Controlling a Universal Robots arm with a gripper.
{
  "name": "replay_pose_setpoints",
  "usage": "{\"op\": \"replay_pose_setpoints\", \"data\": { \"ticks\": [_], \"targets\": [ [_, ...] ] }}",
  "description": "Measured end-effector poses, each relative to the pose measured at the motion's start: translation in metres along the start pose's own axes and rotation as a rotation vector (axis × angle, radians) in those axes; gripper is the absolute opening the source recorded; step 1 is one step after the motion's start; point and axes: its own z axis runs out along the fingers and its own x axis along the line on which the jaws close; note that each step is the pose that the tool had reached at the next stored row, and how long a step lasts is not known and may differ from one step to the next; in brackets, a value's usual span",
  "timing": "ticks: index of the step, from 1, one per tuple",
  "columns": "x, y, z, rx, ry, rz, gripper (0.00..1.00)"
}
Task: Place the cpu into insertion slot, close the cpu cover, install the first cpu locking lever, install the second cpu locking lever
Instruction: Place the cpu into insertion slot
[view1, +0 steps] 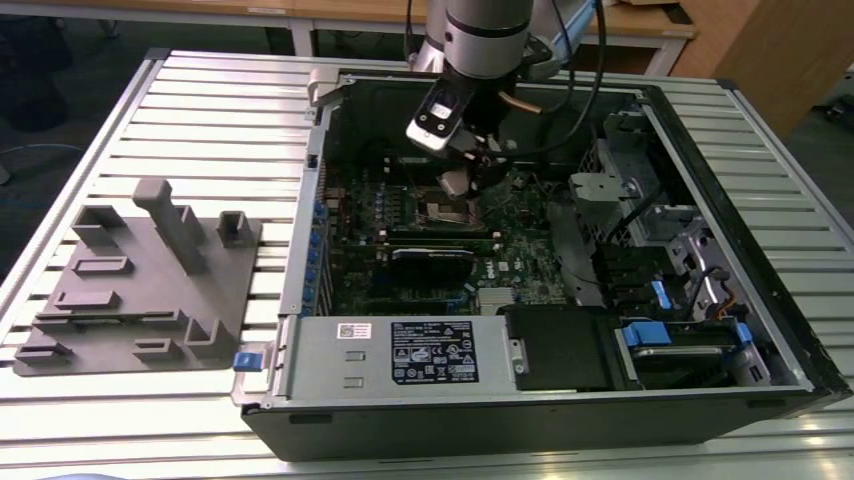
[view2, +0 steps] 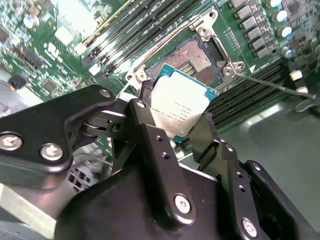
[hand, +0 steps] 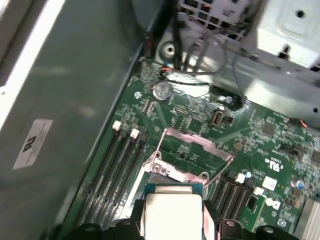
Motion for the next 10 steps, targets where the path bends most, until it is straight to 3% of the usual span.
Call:
{"op": "replay_pose_setpoints", "data": {
  "ticks": [7,10],
  "targets": [
    [0.0,-0.0001,0.0008,-0.0022,-0.0096,0.126,0.54],
    [0.0,-0.0001,0.0009,-0.0024,-0.0101,0.133,0.54]
  ]
}}
